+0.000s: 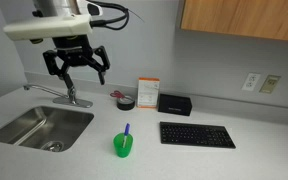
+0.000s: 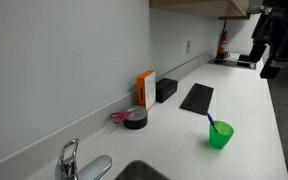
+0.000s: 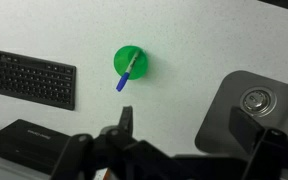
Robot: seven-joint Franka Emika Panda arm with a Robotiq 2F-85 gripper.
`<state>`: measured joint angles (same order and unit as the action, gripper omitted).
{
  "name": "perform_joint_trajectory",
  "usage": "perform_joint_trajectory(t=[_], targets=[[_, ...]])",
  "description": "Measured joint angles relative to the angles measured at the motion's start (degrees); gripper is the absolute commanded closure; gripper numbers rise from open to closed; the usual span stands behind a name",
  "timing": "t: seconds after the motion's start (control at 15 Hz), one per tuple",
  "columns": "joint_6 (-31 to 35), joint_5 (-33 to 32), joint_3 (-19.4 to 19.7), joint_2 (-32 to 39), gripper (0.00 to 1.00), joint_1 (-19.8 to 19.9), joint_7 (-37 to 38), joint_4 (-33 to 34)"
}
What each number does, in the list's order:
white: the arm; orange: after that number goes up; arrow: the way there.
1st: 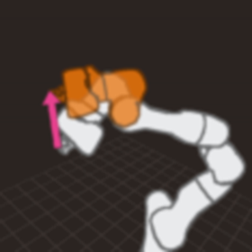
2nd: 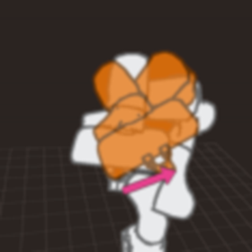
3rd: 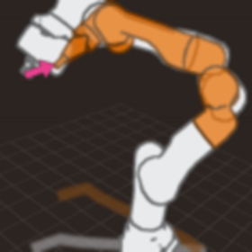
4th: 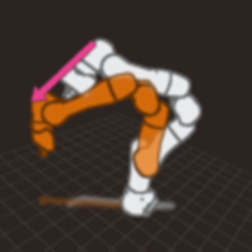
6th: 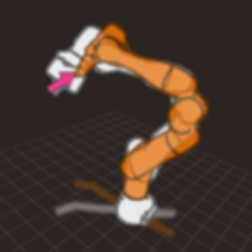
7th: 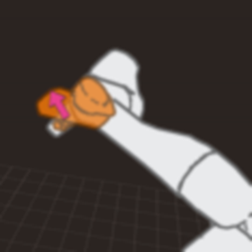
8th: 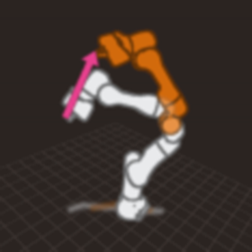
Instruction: Take the pen out of the cup and put it on the counter
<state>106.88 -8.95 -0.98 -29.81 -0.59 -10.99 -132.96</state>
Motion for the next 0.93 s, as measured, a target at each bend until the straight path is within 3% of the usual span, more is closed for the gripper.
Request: perform_joint_trajectory(t=[0.6,0.93], targets=[[0.1,0.0,0.3,0.5,0.00,0.0,0.2,-0.1],[4.8,0.0,3.6,5.5,0.00,0.6,0.4,-2.0]])
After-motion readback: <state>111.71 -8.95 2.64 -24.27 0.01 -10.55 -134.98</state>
